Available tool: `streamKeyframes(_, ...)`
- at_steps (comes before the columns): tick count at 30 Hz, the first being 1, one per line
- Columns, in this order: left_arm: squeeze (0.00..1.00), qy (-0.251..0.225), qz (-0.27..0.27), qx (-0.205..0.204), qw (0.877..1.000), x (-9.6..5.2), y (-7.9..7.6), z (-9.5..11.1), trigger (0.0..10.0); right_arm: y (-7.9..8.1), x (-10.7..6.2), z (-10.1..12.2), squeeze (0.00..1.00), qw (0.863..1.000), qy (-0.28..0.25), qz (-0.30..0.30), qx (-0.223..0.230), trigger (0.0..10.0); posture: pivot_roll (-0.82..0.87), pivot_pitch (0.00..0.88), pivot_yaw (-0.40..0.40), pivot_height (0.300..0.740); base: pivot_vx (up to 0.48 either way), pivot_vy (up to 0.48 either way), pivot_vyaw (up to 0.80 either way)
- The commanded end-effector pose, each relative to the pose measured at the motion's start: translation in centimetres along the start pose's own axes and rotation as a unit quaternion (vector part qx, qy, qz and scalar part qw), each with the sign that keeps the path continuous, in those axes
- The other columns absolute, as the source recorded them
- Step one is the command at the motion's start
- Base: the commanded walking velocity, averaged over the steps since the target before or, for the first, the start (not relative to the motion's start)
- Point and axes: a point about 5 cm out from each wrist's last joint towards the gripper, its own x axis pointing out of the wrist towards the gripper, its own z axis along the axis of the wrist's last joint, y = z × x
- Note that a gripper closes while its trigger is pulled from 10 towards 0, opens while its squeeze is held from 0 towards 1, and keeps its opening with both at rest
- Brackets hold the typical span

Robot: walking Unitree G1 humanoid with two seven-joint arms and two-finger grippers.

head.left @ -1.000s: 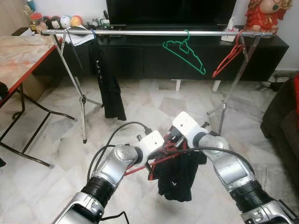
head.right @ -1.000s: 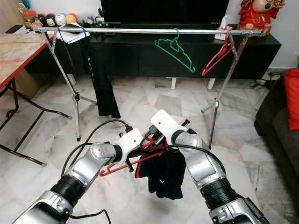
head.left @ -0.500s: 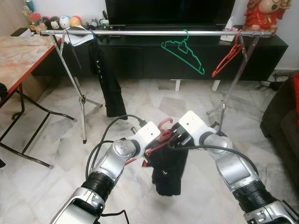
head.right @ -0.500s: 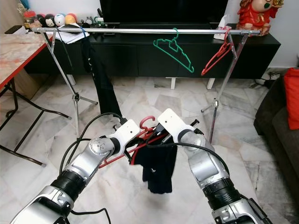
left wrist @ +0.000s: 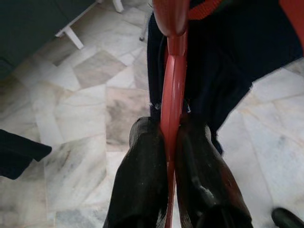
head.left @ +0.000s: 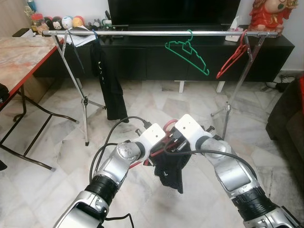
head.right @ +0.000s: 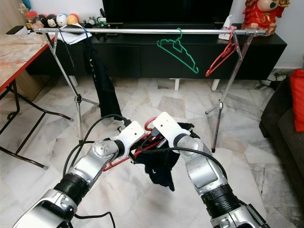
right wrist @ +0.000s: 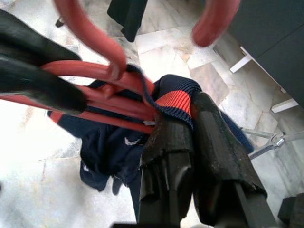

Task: Hang hanger

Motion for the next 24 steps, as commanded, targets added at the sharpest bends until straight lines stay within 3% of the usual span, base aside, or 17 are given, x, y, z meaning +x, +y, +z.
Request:
streamKeyframes(1,0.00,-0.026,0.016,-0.004,1.000,0.1,0.7,1.1,10.0,0.6,-0.2,0.7,0.00,1.000,-0.013,0.011,-0.003,10.0,-0.15,0.036,0.052,0.740,0.000,0.000,0.00)
streamKeyframes(6,0.00,-0.068,0.013,-0.010,0.998,0.2,0.5,2.5,10.0,1.5,-0.5,0.3,0.00,1.000,0.003,0.019,-0.010,10.0,-0.15,0.039,0.054,0.740,0.000,0.000,0.00)
streamKeyframes(10,0.00,-0.078,0.016,-0.010,0.997,0.1,0.4,2.7,10.0,1.2,-0.7,-0.1,0.00,1.000,0.014,0.002,-0.010,10.0,-0.15,0.040,0.057,0.740,0.000,0.000,0.00)
streamKeyframes(13,0.00,-0.097,0.053,-0.018,0.994,0.0,1.2,3.1,10.0,0.4,-1.0,-0.5,0.00,0.999,0.023,-0.030,-0.002,10.0,-0.16,0.046,0.063,0.740,0.000,0.000,0.00)
streamKeyframes(24,0.00,-0.102,0.049,-0.024,0.993,-0.1,1.2,2.9,10.0,0.4,-1.2,-0.6,0.00,0.999,0.023,-0.040,0.007,10.0,-0.15,0.046,0.071,0.740,0.000,0.000,0.00)
